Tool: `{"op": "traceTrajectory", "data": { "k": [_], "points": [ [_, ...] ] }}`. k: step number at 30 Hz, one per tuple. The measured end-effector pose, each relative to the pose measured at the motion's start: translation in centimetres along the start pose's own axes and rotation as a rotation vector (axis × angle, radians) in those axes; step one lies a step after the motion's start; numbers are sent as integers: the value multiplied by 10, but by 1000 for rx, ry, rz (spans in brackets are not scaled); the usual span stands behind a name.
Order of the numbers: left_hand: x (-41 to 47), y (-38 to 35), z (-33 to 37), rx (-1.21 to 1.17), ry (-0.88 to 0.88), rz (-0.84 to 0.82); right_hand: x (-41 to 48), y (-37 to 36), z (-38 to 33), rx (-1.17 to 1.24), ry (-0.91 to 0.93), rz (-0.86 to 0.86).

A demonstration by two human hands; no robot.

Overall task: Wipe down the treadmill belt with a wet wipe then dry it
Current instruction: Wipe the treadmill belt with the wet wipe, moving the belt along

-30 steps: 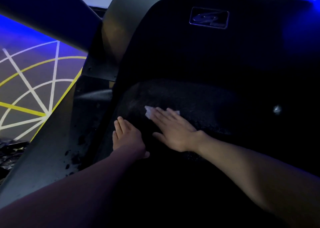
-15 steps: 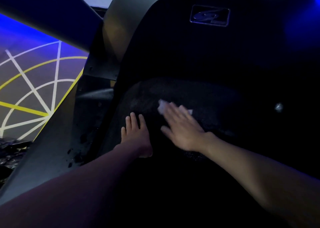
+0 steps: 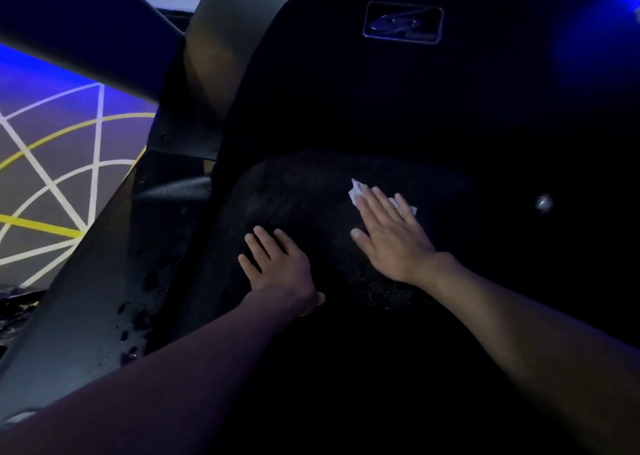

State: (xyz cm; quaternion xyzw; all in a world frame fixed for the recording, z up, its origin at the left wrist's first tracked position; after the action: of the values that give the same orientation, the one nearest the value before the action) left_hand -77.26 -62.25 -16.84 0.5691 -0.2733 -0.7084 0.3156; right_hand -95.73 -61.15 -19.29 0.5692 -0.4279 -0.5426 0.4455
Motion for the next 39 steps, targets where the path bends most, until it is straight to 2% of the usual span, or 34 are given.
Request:
{"op": "traceTrajectory", "data": {
  "k": [1, 4, 5, 6, 9, 10, 13, 14, 15, 18, 19, 23, 24, 27, 28, 29, 32, 33, 36, 37, 39],
  "points": [
    [-1, -2, 2, 7, -12, 0, -3, -1, -5, 1, 14, -3],
    [-4, -8, 8, 55, -41, 21, -25, -5, -34, -5, 291, -23],
    [-6, -9, 9, 65, -51, 28, -27, -3, -32, 3, 327, -23],
    [-6, -10, 11, 68, -64, 30, -21, -2, -22, 21, 291, -22],
    [-8, -10, 10, 58, -78, 32, -8, 1, -1, 43, -3, 3],
    [-8, -10, 10, 49, -75, 25, -10, 0, -8, 58, 3, 9],
    [-5, -9, 11, 36, -54, -38, -30, -5, -37, -14, 276, -18],
    [-4, -9, 12, 18, -43, -68, -32, -4, -31, -4, 313, -29],
    [-3, -9, 14, -8, -36, -94, -28, -1, -18, 26, 273, -33],
    [-4, -9, 16, -25, -36, -83, -22, 1, 17, 45, -62, -12],
    [-4, -11, 16, -16, -38, -62, -26, -2, 13, 40, -86, -23],
    [-8, -15, 23, 3, -23, -31, -50, -9, -14, -13, 209, -51],
    [-9, -16, 28, 16, -40, -26, -47, -8, -4, 1, 205, -49],
    [-18, -25, 47, 119, -203, 28, -32, -3, 30, 20, -97, -65],
    [-21, -29, 51, 152, -248, 38, -33, -5, 27, 8, -121, -76],
    [-22, -32, 53, 168, -269, 33, -36, -6, 16, 1, -72, -68],
    [-22, -32, 56, 184, -239, -44, -55, -11, -6, -88, 251, -36],
    [-22, -31, 57, 183, -223, -89, -54, -11, 5, -77, 257, -47],
    [-21, -31, 62, 122, -181, -159, -44, -8, 51, -34, -92, -61],
    [-21, -32, 63, 120, -175, -158, -44, -9, 52, -40, -151, -51],
    [-21, -35, 65, 144, -170, -138, -53, -13, 29, -25, -70, -34]
  ]
}}
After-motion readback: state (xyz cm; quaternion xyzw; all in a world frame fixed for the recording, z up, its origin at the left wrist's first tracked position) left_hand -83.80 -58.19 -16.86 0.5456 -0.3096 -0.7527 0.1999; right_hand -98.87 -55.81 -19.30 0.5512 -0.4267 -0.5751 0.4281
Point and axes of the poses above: each hand's wrist, its own x-axis towards the middle knuckle, its own y-axis out of the back of the hand, z = x × y, the point moved 5 cm from there along x, towards the middle knuckle, and after that the axes turned 9 degrees about -x, right-handed, at the moved point
